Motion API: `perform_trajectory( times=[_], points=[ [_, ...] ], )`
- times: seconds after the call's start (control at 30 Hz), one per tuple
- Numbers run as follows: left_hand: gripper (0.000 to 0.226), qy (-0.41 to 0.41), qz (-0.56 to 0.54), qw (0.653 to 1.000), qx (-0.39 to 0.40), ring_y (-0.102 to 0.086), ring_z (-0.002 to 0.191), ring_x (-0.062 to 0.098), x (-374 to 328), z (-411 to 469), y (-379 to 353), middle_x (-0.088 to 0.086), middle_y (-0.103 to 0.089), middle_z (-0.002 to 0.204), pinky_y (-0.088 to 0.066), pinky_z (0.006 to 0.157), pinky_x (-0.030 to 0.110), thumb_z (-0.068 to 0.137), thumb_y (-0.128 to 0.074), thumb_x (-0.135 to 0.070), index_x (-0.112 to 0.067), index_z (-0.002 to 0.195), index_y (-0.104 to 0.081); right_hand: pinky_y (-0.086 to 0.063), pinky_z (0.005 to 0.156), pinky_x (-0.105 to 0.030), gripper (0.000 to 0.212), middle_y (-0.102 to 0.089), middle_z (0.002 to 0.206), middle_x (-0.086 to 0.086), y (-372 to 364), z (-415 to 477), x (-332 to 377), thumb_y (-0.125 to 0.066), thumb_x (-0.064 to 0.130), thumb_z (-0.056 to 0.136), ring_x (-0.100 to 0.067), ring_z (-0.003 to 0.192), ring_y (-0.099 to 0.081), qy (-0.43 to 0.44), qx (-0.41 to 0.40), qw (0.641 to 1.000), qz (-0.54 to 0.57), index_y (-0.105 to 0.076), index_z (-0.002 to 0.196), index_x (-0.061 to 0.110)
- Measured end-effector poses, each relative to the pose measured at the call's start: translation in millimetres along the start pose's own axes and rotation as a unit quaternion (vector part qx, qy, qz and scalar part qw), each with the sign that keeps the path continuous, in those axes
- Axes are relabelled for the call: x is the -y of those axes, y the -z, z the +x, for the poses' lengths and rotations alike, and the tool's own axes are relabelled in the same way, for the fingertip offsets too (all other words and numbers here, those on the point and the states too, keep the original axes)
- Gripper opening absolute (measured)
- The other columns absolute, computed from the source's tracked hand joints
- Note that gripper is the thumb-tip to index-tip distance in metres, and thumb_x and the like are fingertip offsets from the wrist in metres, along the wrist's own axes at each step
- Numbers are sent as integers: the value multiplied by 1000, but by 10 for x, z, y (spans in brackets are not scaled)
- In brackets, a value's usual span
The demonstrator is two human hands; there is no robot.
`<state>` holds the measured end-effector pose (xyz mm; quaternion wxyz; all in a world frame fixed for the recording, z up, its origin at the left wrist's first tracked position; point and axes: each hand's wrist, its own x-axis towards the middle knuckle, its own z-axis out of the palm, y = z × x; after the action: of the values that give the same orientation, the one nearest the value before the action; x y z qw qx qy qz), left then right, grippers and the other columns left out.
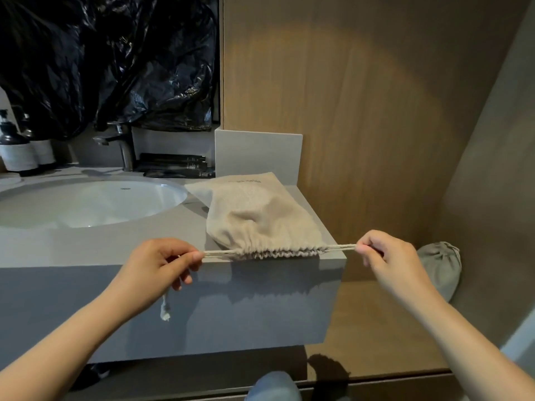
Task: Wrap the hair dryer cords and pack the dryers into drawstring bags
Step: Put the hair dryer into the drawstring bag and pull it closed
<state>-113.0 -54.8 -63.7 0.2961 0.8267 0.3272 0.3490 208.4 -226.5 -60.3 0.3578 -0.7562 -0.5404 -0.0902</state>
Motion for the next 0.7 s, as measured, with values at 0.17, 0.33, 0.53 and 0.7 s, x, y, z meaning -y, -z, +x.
perform_trajectory(
  times=[0.17,0.33,0.53,0.7],
  points=[
    [20,6,50,998,41,-67,57,9,-47,26,-73,-4,-70,64,-55,62,22,92,-61,-21,-19,74,-70,-43,63,-15,20,-65,74,9,-17,-43,-11,-58,22,94,-4,71,-58,3,74,997,-12,-58,77,31],
    [16,28,-34,992,122,-67,61,12,-167,47,-269,2,-70,69,-57,66,28,81,-74,-28,-14,89,-68,-46,67,-11,19,-63,97,21,-140,-108,184,-61,38,91,-1,89,-62,14,147,989,27,-53,109,41],
    [37,30,-43,997,59,-68,70,11,-167,-10,-449,-2,-72,77,-57,69,23,61,-85,-45,-23,84,-66,-45,63,-22,30,-62,66,8,-229,-36,226,-51,38,95,-4,70,-58,29,104,993,44,-60,69,27],
    [30,-11,35,998,41,-57,55,3,-157,-49,-583,-13,-63,57,-44,53,16,71,-74,-53,-24,66,-66,-44,60,-21,33,-60,63,10,-210,-9,226,-47,42,95,-6,67,-58,60,102,993,18,-59,67,31]
  ],
)
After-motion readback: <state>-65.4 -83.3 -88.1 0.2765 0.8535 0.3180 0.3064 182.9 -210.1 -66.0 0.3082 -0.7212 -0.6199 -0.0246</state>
